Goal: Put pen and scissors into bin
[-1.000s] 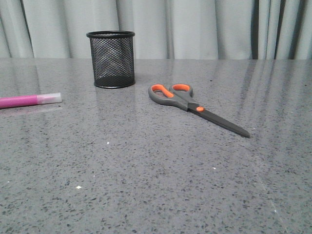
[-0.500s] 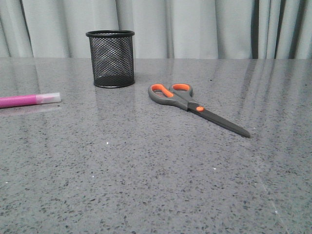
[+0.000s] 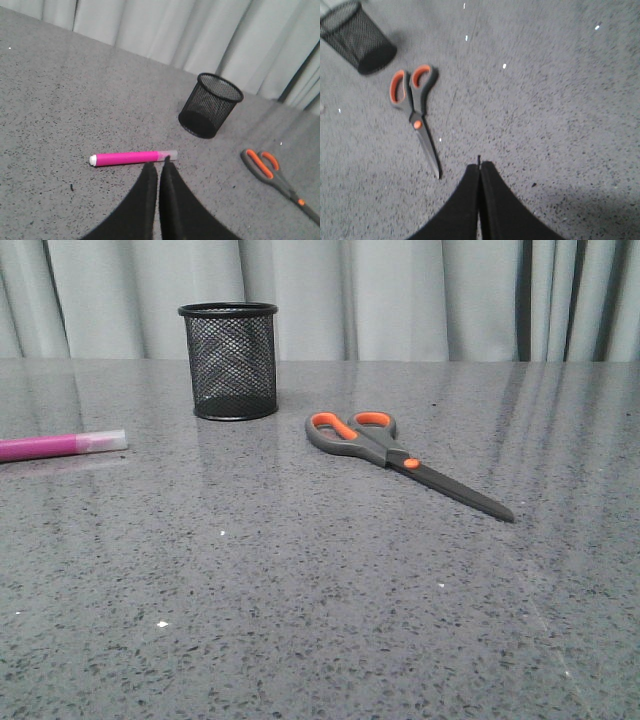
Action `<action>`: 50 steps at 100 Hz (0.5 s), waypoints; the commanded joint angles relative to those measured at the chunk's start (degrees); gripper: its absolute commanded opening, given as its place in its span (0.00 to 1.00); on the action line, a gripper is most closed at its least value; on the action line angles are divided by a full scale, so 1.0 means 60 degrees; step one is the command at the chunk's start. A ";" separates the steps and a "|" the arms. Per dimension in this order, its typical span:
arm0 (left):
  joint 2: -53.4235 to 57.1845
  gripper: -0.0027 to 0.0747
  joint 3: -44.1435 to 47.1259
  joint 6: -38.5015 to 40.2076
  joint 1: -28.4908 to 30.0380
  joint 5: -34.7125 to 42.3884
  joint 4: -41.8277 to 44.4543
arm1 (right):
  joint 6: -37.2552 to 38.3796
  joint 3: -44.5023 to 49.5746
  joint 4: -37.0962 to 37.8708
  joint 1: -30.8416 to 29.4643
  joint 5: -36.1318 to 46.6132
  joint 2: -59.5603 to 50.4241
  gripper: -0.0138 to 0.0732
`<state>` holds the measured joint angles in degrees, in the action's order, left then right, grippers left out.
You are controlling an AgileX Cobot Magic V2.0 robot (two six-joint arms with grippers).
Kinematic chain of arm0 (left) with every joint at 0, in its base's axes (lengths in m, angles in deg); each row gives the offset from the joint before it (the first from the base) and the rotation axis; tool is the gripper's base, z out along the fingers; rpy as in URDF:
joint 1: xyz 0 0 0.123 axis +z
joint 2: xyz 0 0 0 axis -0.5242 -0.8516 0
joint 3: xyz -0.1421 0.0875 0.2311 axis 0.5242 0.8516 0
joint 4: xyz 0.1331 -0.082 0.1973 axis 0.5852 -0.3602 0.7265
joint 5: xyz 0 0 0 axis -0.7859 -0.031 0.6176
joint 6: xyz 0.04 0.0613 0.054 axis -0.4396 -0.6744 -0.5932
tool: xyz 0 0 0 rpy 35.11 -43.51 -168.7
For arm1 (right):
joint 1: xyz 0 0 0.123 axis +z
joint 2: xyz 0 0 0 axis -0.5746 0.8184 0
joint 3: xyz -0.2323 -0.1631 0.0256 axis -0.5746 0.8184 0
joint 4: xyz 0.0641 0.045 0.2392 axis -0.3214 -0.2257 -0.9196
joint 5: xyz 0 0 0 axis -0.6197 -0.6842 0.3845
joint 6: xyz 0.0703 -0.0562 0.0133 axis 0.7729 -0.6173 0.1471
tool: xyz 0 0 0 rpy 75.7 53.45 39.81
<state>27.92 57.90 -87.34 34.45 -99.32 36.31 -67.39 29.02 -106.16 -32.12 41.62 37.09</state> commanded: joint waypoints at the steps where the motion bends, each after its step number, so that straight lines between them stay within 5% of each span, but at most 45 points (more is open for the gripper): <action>1: -0.0938 0.01 -0.1060 -0.0636 -0.0077 -0.0354 -0.0001 | -0.0433 -0.0917 -0.0009 -0.0053 -0.0205 0.0816 0.10; 32: -0.2603 0.01 -0.2555 -0.1078 -0.0077 -0.1821 -0.0085 | -0.0856 -0.1681 -0.0009 -0.0014 -0.0547 0.1514 0.11; 50: -0.3162 0.04 -0.2877 -0.2111 -0.0077 -0.2314 -0.0462 | -0.0965 -0.1681 -0.0009 -0.0014 -0.0696 0.1514 0.35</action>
<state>10.88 43.23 -97.16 34.45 -114.79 36.55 -72.26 20.90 -105.61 -32.12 35.38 46.01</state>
